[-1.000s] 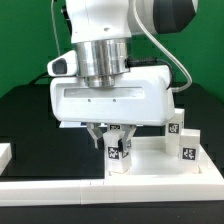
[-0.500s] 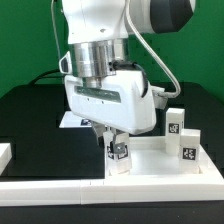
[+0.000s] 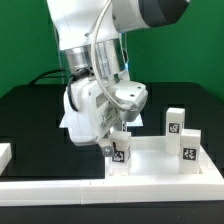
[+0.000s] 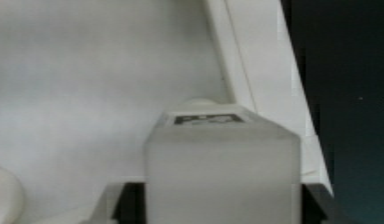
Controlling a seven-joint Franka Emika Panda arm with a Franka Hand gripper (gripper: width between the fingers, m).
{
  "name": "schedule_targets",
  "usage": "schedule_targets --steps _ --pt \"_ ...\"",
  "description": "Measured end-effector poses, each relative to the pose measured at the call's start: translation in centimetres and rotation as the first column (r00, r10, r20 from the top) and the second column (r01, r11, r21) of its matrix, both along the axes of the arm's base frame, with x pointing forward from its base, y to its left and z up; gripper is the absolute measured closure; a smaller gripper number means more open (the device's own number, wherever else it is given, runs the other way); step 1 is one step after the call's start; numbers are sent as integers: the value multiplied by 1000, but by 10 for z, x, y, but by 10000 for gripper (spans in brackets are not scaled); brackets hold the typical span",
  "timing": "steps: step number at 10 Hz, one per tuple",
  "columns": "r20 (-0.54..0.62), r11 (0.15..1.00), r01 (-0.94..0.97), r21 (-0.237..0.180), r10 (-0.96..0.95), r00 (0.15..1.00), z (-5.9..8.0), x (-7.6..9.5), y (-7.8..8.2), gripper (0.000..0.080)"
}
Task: Assemble square table
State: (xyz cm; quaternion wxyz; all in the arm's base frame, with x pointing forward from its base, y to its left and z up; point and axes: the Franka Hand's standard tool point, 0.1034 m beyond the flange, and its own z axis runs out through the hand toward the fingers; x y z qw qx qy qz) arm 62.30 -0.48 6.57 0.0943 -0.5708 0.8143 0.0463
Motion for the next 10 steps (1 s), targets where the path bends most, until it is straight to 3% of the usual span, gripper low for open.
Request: schedule_targets --steps 1,2,3,4,6,8,9,10 --pt "9 995 -100 -20 101 995 0 0 0 411" --pt "22 954 -294 -66 296 955 2 1 3 239" --pt "34 925 -371 -78 375 927 4 4 8 239" --pt "41 832 -544 -112 551 834 6 5 14 164" --pt "46 768 -627 -128 636 770 4 5 10 153" --pt "46 603 -780 -166 795 605 4 5 8 151" --pt "40 424 -880 -213 904 426 3 8 7 151" --pt "37 262 -937 -232 965 261 2 9 9 151"
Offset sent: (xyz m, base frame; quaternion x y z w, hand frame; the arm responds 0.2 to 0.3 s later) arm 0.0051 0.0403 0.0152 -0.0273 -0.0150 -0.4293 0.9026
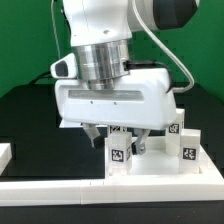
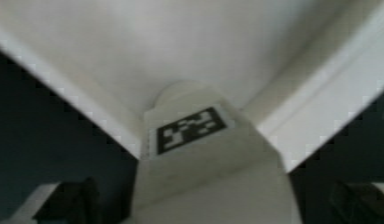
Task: Assemble square table
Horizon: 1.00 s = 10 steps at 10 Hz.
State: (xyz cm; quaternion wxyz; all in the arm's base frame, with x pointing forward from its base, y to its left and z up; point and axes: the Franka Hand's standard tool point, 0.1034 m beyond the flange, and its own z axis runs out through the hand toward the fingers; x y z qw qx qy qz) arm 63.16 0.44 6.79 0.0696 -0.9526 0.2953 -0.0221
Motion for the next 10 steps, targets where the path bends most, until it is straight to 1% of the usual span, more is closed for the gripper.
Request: schedule_targets --steps 1,3,4,5,7,8,9,10 --pt "11 1000 2 0 -2 1000 1 2 6 151" --pt "7 1000 30 2 -30 1000 0 2 4 160" --pt "2 997 70 7 -70 998 0 2 5 328" --pt "-14 988 155 9 -155 988 -1 -1 1 505" --pt "-37 954 300 14 -299 953 -2 -2 -2 505" --pt "-62 901 434 17 -433 899 -2 -4 -4 505" --pt "-123 799 601 11 -595 794 -2 -8 -6 506" --pt "-189 683 731 1 -717 671 -3 -10 -8 506"
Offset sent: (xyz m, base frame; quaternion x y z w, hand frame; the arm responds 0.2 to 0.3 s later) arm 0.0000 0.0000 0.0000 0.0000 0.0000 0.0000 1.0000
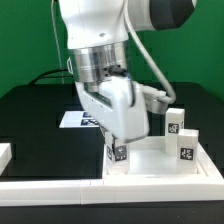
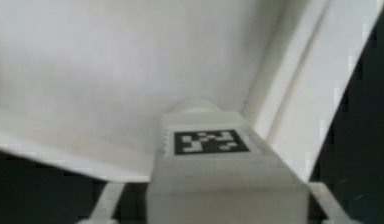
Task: Assemble square table
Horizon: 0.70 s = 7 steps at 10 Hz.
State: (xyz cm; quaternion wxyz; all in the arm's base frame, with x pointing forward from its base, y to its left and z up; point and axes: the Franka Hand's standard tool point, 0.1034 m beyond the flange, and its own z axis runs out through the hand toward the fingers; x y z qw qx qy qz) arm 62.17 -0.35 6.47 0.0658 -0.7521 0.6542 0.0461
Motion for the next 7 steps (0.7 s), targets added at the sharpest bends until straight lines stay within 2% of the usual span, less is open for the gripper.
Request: schedule_targets --steps 1,2,3,6,7 --pt "-24 985 166 37 -165 986 0 5 -1 507" --pt "-63 926 372 71 -368 928 1 8 -1 507" --pt "-80 862 500 85 -495 865 2 10 -2 505" --pt "-130 801 595 66 -585 801 2 6 2 504" --pt "-136 794 606 45 -596 791 2 4 1 501"
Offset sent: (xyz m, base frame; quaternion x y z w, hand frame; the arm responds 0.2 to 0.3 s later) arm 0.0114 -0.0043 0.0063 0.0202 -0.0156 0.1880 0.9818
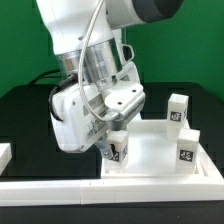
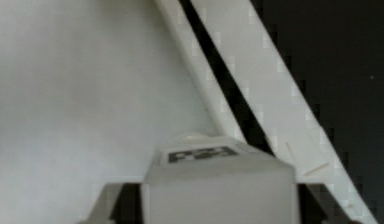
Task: Assemble square table
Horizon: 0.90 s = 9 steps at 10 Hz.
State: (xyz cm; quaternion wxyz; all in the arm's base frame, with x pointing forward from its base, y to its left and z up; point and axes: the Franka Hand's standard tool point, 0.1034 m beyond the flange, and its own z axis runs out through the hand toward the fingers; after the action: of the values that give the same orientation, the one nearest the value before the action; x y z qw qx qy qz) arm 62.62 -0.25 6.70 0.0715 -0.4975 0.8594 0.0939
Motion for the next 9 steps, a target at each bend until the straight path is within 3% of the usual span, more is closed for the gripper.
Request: schedule_targets --steps 3,5,6,7,9 --pt "-3 1000 -12 -9 12 1000 -2 -1 0 437" --pt "-3 1000 -12 -9 12 1000 -2 -1 -1 178" --pt "-1 1000 -13 -9 13 1000 0 -1 0 178" --pt "15 1000 -19 -3 19 1000 11 2 5 158" --pt "61 999 -27 18 26 998 50 4 19 151"
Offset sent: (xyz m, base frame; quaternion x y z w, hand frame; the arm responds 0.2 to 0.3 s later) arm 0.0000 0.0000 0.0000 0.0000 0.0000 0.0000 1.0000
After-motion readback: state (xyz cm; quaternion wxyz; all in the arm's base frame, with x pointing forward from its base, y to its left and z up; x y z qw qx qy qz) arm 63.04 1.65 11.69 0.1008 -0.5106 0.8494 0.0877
